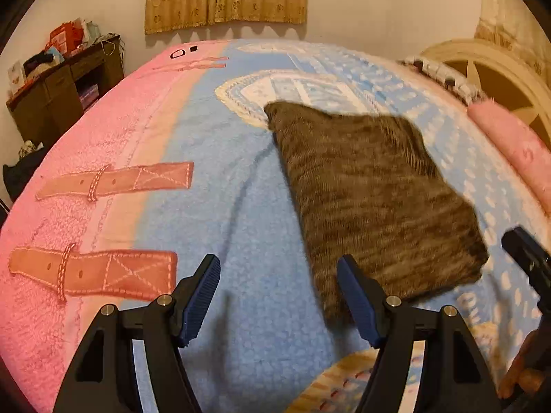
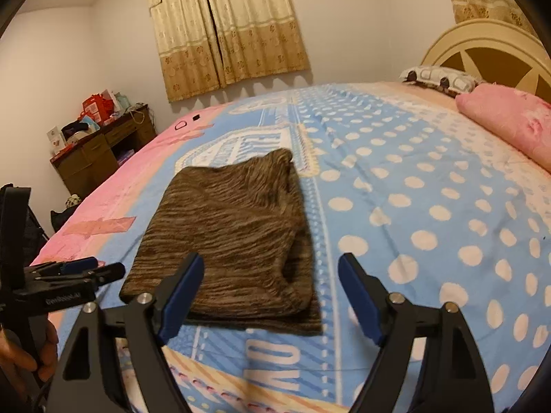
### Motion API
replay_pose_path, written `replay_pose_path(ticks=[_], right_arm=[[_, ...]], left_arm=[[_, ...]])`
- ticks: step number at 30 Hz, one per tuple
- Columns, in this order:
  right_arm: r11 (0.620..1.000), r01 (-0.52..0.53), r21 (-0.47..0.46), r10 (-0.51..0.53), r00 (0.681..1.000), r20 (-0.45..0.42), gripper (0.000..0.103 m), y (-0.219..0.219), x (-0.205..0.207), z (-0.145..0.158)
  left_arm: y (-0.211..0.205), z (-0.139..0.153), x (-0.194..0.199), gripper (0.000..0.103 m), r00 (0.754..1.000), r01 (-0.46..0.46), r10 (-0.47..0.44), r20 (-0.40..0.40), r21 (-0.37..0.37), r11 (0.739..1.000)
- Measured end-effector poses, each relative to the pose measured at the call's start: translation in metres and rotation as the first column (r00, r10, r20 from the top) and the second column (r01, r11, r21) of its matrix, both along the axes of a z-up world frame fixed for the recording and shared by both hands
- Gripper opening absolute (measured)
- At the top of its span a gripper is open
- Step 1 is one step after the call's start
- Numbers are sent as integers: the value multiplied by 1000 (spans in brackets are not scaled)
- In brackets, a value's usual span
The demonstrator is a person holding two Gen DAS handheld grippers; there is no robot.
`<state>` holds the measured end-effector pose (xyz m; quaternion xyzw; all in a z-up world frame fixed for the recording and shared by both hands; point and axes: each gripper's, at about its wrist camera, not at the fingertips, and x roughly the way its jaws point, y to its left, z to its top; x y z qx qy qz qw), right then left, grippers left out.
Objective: Fold small clothes
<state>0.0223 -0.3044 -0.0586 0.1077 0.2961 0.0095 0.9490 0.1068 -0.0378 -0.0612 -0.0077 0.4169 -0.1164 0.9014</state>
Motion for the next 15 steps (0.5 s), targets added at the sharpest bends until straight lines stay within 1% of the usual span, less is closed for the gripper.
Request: replay_pose_path(ticks=[1,2,3,5,7,8,9,12,15], right_arm=[[1000,-1,1,1,1000,4,91,-2,1,2],[1000,-3,1,3,1000,10,92,-5,3,4],[1000,-2,-1,2,1000,18,93,-6,5,7],[1000,4,-10,-4,999,34,95,-9,11,13],[1000,6,-15,-6,999,48,95,-10,18,18],[1000,6,-14,-5,999,53,96,-11,21,19],[1000,4,-14,-3,998,56,96,-12,25,20],[1000,-3,-18,4,999,52,97,-11,39,19],[1000,-7,-20,8,1000,21,97,-11,58,12]], left_arm=[[1,2,2,71,1000,-1,1,5,-26,1000],[3,4,8,71,1000,-4,4,8,-78,997],[4,5,13,71,1000,-7,7,-1,-114,994],[3,5,25,72,1000,-16,13,-24,-143,990],[-3,5,33,73,1000,-15,12,-22,-115,993],[-8,6,38,73,1000,-17,16,-12,-86,996],[-10,5,40,73,1000,-19,18,-8,-78,997],[-14,3,52,73,999,-32,30,-22,-85,996],[-16,0,66,73,998,-42,38,-46,-94,995]])
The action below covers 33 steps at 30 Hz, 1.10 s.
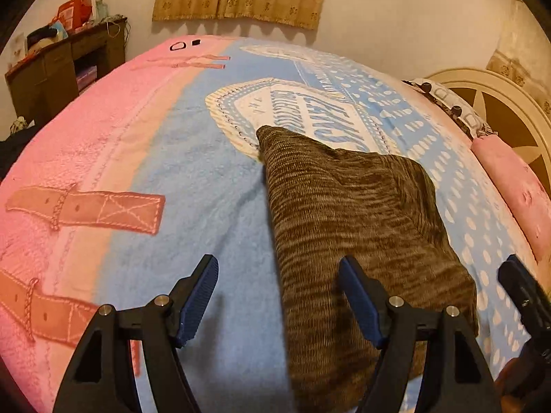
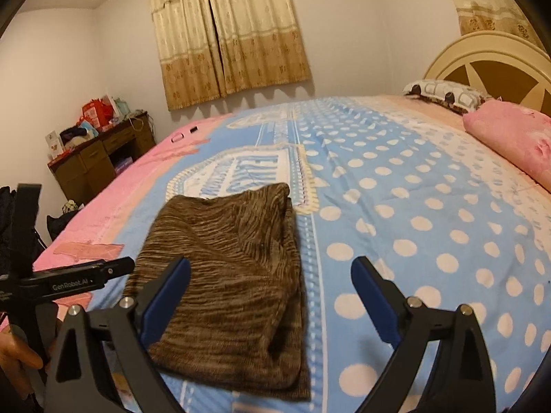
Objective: Fold small clothes
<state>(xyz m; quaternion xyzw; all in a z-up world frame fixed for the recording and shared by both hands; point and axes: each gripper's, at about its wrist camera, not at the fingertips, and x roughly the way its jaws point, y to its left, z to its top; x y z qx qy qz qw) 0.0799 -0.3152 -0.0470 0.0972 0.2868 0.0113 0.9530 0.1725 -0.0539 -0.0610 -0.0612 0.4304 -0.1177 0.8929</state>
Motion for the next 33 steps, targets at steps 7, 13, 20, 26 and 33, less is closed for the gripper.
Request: replay_pose_path(ticks=[7,13,20,26,33], right_arm=[[999,3,50,0,999,-52,96,-9,24,-16],[998,22,65,-16,996,-87,96,-17,29,-29],[997,23,75,-16,995,-102,96,-21,31,-34],[998,-7,55,14,991,-130,96,-16,55,-38],[988,-58,147,91,968,-232,79,-17,80,-61]], left_arm=[[-3,-7,13,73,1000,14,-15,-25,-53,999],[-7,-20,27,79,992,73,-84,-95,-120,990],[-14,-29,26,87,987,87,-105,-124,-147,985],[-16,-29,43,87,984,24,-64,-166,-230,973],[-46,-33,44,87,990,68,-72,-118,-37,997]])
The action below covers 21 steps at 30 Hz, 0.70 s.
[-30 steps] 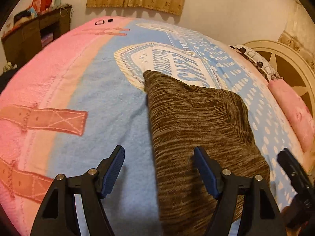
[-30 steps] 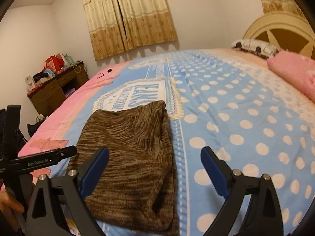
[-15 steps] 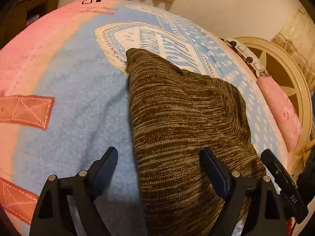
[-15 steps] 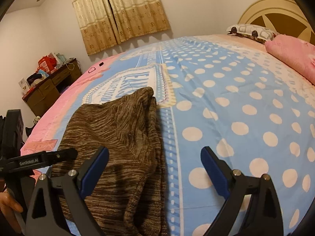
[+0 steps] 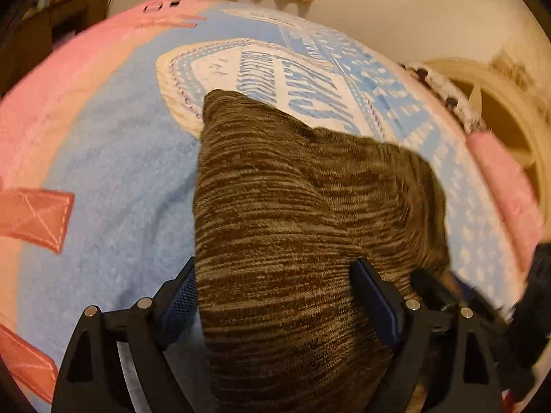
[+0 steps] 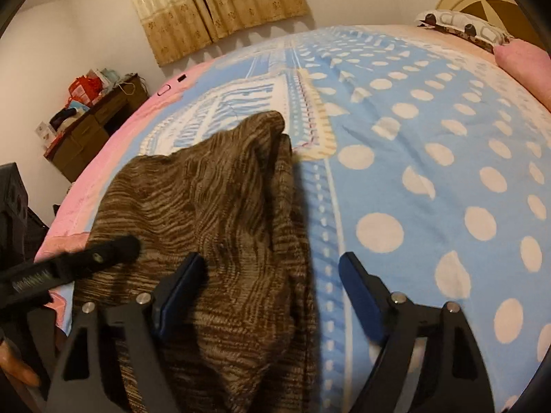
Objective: Fold small clothes
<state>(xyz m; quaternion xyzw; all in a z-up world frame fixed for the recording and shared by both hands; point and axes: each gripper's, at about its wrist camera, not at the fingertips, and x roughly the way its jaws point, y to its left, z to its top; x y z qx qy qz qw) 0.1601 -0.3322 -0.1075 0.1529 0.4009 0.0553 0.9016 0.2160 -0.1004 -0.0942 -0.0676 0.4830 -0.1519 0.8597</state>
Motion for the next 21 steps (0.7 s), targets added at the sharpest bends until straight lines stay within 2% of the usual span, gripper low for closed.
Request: replay_pose_path(ticks=[2,3,5,6,8,10,13,16,18,20,21], right_arm=[[1000,-30,-5,30,1000,-10,72,3,0,-1],[999,-33,-11,33,999,-8,69,4,-1,-1],[999,-53,-2,53,999,-4,57,7,-2,0],[998,-61,16,61,998,0,55,6,-3,-1],[998,-61,30,60,998,7,49,7,-4,-1],[997,-61,39,60,998,17,45,9,-5,0],[998,-55,29,54,998,21,45,12,-6,0],[997,-43,59,42,999,10,52,9,-4,-2],[994,-45,99,45,999,2,67,7,0,-2],[990,-74,120,75,997,4,88,13,5,-2],[991,-90,95,91,996,-2,90,19,8,-1]], left_arm=[[-7,-1,-2,87,1000,20,-21,21,53,998],[-6,-2,-3,87,1000,18,-20,24,54,998],[-3,-3,-1,87,1000,12,-12,17,41,999],[-2,-3,-1,86,1000,13,-14,16,43,999],[-4,-2,-2,80,999,26,-27,26,49,998],[-4,-1,-4,75,999,25,-26,32,42,999],[-1,0,-5,69,999,14,-15,34,27,1000],[1,0,-6,68,999,16,-16,36,23,1000],[0,0,-7,68,999,17,-18,39,26,1000],[-1,0,-8,67,999,19,-21,44,36,999],[2,-1,-7,67,999,7,-9,46,35,999]])
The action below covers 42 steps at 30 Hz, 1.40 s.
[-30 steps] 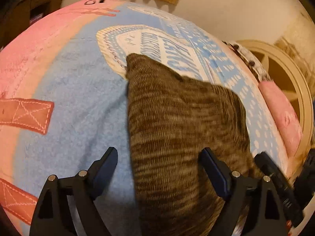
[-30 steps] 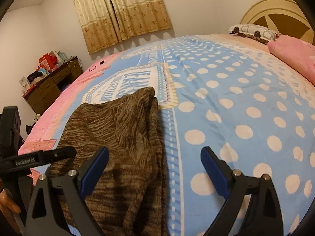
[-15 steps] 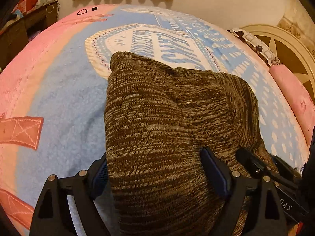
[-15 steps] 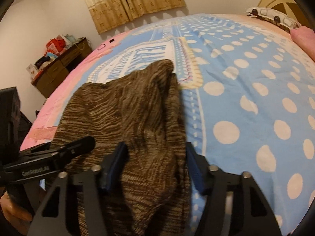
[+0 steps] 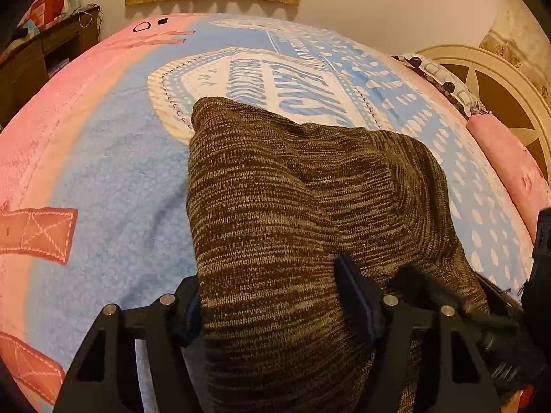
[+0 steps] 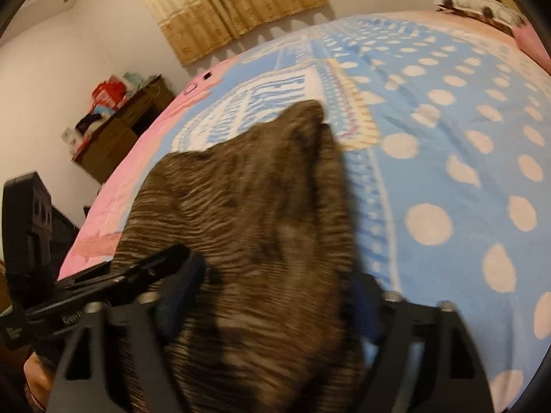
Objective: Fold small clothes
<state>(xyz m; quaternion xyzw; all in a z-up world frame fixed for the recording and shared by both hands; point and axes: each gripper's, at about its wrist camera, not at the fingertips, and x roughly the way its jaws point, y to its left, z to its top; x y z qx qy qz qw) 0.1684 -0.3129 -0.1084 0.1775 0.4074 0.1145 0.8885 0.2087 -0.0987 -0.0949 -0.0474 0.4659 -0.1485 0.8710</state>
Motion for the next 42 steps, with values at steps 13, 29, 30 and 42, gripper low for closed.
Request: replay_pose_path(ticks=[13,29,30,42], right_arm=[[984,62,-167,-49,996,79,29,26,-24,17],[995,78,-59,-69,986,149,27,49,-95,50],[996,79,-52,-71,987,146,27,50,-98,50],[991,-9,-131,39,973,228,27,109,-112,88]], left_arm=[[4,13,-10,35,1000,29,-29,12,-3,1000],[24,32,-78,32,998,66,-66,1,-20,998],[26,32,-82,32,998,69,-69,-1,-20,997],[77,57,-107,32,999,12,-9,51,-51,999]])
